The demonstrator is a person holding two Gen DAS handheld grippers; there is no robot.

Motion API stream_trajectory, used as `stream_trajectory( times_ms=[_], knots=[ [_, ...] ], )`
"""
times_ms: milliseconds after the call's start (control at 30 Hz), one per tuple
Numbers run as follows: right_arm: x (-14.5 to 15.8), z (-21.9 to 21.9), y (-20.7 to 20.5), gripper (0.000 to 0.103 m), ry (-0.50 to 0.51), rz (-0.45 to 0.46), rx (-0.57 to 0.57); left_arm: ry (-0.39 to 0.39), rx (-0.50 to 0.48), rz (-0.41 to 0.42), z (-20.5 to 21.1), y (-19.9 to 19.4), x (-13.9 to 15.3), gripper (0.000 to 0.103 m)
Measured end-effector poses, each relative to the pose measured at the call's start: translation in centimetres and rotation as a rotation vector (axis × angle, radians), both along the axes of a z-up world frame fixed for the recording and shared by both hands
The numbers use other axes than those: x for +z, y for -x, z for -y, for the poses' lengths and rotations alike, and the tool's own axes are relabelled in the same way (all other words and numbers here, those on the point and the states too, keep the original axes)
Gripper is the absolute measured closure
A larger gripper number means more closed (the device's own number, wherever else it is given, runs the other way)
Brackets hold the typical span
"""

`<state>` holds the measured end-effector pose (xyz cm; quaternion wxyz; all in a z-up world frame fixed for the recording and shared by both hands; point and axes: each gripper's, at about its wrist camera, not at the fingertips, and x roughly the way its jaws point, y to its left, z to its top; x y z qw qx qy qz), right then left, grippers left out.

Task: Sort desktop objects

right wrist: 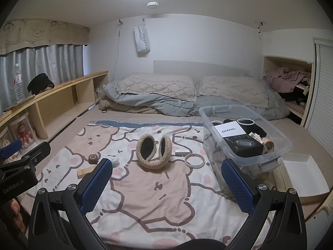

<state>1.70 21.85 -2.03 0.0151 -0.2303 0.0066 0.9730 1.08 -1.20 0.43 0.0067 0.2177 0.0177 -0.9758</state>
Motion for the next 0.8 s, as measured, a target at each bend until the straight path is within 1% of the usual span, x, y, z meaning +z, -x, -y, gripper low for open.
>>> stream_trajectory(
  times_ms=[300, 567, 800],
  knots=[
    [-0.3, 0.1, 0.2, 0.0, 0.002, 0.007, 0.003, 0.003, 0.004, 0.006, -0.3, -0.1, -0.2, 0.0],
    [-0.9, 0.5, 1.2, 0.0, 0.001, 0.028, 0.006, 0.005, 0.006, 0.029, -0.6, 1.2, -0.9, 0.0],
    [-1.3, 0.6, 2.0, 0.0, 0.001, 0.042, 0.009, -0.003, 0.001, 0.032, -0.6, 1.8, -1.4, 0.0]
  ],
)
